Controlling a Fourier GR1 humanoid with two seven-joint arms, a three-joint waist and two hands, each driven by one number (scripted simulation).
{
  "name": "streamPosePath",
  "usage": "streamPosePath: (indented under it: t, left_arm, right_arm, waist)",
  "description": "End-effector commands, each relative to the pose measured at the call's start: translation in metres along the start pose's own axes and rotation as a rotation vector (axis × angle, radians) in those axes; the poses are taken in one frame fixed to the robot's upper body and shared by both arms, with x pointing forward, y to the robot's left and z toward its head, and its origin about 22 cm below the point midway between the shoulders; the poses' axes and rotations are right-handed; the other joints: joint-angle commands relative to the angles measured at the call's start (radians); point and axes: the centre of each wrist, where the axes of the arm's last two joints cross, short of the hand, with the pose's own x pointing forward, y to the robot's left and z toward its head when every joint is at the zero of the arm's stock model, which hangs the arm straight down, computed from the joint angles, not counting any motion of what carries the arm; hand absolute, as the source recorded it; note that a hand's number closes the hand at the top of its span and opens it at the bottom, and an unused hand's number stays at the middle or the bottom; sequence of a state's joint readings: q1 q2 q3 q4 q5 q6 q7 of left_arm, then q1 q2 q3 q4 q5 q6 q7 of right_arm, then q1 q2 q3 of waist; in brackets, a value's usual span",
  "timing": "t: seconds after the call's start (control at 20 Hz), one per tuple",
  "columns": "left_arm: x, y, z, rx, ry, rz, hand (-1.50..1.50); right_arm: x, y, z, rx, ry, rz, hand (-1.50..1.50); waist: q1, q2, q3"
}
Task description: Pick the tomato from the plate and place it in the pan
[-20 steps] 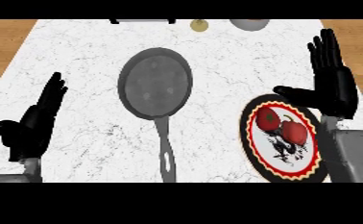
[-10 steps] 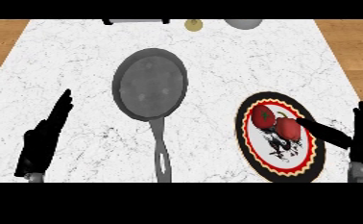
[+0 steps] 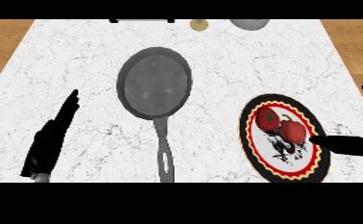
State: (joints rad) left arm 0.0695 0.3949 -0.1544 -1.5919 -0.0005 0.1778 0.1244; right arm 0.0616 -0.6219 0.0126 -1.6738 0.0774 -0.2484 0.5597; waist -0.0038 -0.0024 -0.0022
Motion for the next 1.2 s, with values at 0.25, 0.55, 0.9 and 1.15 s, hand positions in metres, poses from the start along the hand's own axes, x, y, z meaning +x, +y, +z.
streamPosePath:
  t: [0.25, 0.55, 0.9, 1.15]
  left_arm:
    - [0.011, -0.012, -0.007, 0.006, -0.008, -0.004, 0.0]
    - [0.003, -0.007, -0.017, -0.007, -0.019, -0.015, 0.0]
    - [0.009, -0.022, 0.004, -0.005, -0.005, 0.0, 0.0]
    - [0.006, -0.002, 0.009, -0.036, -0.007, -0.012, 0.0]
  right_arm:
    - [0.094, 0.007, 0.003, 0.21, 0.02, 0.149, -1.5]
    - [0.109, 0.043, -0.021, 0.301, 0.123, 0.197, -1.5]
    - [0.132, 0.049, -0.029, 0.4, 0.21, 0.355, -1.5]
    - [0.139, 0.06, -0.041, 0.474, 0.282, 0.442, -1.5]
  waist:
    - [0.014, 0.003, 0.002]
    - [0.014, 0.006, 0.002]
    - [0.016, 0.003, 0.002]
    - [0.021, 0.002, 0.002]
